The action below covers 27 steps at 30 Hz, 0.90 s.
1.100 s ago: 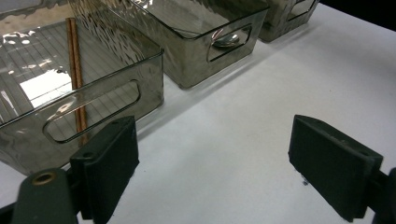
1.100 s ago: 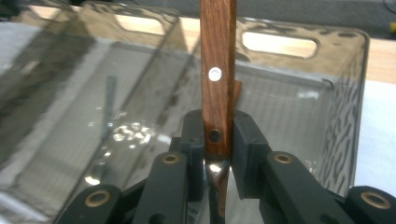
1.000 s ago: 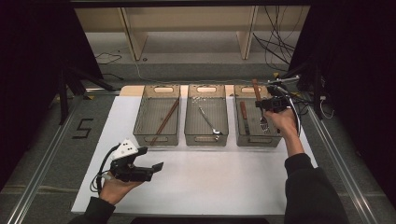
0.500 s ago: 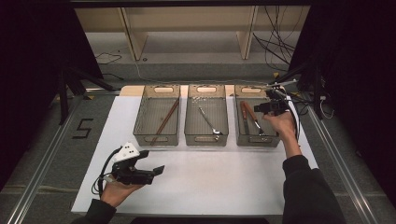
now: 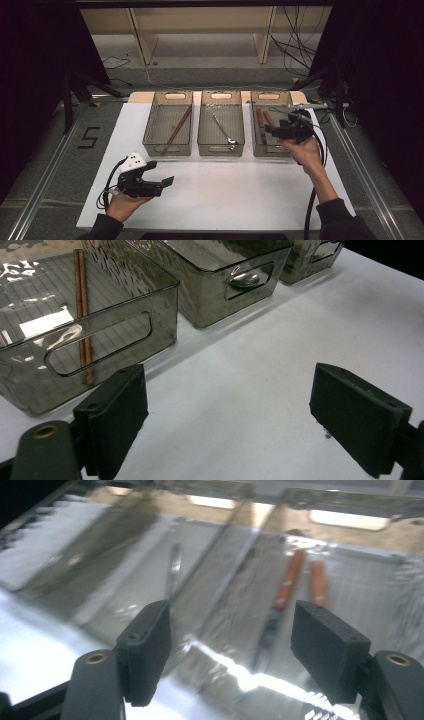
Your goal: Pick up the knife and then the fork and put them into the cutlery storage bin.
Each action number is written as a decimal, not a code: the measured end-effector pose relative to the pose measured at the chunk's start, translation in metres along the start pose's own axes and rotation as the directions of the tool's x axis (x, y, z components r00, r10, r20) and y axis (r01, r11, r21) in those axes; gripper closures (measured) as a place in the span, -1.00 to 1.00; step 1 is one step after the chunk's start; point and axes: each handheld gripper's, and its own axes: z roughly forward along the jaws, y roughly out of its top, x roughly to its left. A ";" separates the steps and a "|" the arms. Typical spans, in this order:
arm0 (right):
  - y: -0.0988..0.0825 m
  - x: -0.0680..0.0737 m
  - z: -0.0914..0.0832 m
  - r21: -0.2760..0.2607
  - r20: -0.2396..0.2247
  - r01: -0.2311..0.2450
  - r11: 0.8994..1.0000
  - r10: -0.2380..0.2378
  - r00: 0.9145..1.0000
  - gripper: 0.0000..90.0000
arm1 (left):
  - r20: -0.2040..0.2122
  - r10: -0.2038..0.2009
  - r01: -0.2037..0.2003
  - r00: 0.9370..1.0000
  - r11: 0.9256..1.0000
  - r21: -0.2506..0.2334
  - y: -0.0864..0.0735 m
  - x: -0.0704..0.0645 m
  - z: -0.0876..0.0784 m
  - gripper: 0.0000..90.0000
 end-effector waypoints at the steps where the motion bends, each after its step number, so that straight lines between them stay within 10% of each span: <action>1: -0.006 0.005 -0.004 -0.012 -0.021 0.004 1.000 -0.005 1.000 -0.32 | 0.001 -0.006 0.006 1.000 1.000 0.002 0.000 0.000 0.000 -0.67; 12: -0.059 0.042 -0.032 -0.106 -0.152 0.032 0.994 -0.048 0.987 -0.49 | 0.026 -0.014 0.014 1.000 1.000 -0.015 -0.001 -0.002 0.000 -0.67; 27: -0.120 0.068 -0.047 -0.180 -0.211 0.049 0.983 -0.087 0.974 -0.57 | 0.045 -0.014 0.016 0.999 0.999 -0.041 -0.005 -0.006 -0.004 -0.67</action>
